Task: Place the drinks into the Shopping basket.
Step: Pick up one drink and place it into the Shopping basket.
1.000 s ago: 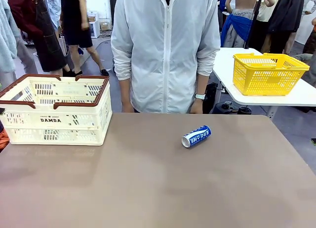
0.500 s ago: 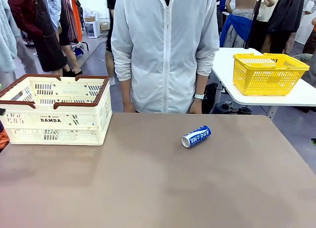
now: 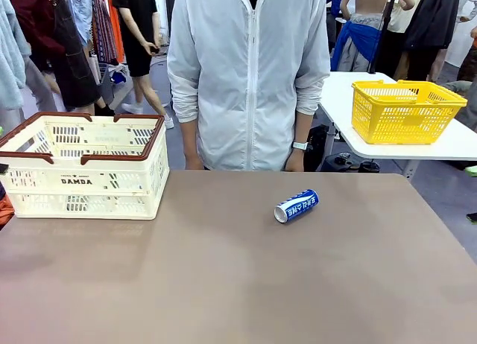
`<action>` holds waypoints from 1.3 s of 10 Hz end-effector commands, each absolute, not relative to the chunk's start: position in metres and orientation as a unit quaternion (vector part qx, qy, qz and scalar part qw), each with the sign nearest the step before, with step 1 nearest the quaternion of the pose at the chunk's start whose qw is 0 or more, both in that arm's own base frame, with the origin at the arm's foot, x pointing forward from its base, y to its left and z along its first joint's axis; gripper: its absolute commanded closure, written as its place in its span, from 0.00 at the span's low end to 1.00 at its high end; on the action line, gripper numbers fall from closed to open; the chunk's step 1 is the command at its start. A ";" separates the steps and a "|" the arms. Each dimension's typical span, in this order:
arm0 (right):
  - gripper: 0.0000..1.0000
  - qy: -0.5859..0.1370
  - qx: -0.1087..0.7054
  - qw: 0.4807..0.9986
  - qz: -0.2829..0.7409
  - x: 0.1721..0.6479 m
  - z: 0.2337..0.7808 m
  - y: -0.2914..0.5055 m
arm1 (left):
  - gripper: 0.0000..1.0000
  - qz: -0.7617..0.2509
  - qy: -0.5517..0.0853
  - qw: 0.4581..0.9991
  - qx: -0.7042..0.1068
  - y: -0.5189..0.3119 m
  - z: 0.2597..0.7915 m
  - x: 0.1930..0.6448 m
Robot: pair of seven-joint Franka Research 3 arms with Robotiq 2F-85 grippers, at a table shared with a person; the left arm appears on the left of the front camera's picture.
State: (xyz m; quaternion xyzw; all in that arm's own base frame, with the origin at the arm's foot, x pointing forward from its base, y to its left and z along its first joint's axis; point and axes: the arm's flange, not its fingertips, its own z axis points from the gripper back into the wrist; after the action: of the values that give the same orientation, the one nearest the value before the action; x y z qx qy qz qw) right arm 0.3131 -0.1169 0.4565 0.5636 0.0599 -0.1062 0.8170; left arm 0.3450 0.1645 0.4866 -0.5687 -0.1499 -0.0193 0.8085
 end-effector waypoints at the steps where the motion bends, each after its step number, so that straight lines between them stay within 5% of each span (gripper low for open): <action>1: 0.00 0.126 0.447 0.884 -0.052 0.354 0.502 -0.072 | 0.00 -0.015 -0.153 0.804 -0.574 0.163 0.488 0.342; 6: 0.00 0.186 0.170 0.968 -0.004 0.454 0.503 0.099 | 0.00 -0.015 -0.153 0.804 -0.574 0.163 0.488 0.342; 13: 0.00 0.182 0.177 0.967 0.002 0.454 0.491 0.119 | 0.00 -0.015 -0.153 0.804 -0.574 0.163 0.488 0.342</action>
State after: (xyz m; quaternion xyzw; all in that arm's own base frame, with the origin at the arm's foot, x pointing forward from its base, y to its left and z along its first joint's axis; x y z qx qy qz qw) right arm 0.4534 0.1177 0.4919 0.1773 0.1821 0.0014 0.9672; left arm 0.3443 0.1638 0.4865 -0.5686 -0.1498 -0.0192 0.8086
